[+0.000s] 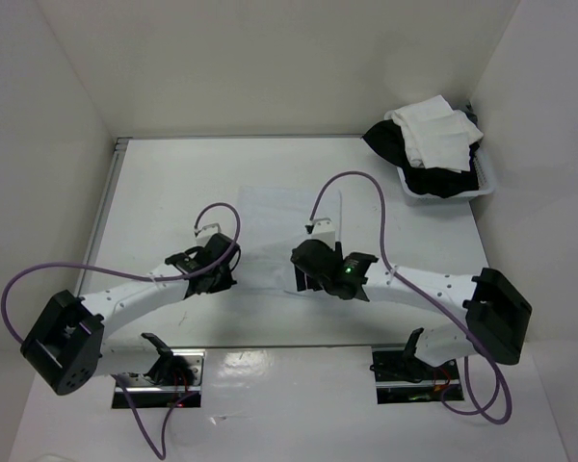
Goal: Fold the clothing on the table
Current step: Fold the skirt
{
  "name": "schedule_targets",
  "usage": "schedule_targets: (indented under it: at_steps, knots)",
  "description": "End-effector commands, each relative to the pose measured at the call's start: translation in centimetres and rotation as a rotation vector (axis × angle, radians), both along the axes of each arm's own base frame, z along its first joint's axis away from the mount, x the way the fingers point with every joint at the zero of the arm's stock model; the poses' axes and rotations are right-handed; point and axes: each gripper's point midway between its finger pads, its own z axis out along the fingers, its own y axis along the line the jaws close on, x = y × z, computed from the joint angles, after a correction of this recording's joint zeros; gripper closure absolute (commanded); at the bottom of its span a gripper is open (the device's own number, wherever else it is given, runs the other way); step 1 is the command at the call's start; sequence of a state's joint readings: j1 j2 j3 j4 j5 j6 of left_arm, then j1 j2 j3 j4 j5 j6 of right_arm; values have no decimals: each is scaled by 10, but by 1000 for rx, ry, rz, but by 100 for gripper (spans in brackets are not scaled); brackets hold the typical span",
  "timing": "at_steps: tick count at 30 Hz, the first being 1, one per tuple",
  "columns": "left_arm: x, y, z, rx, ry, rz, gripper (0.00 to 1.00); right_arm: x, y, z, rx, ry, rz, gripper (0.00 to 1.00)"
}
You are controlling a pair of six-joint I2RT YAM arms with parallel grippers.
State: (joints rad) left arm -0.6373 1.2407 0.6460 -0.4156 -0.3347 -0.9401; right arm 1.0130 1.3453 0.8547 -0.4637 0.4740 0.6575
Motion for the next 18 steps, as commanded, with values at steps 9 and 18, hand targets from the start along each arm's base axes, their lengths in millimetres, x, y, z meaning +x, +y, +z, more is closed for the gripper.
schedule_targets:
  at_steps: [9, 18]
  knots:
    - [-5, -2, 11, -47, -37, -32, 100, 4, -10, -23, 140, 76, -140, 25]
    - [-9, -1, 11, -64, -41, -29, 100, -3, -16, -30, 157, 103, -149, 28]
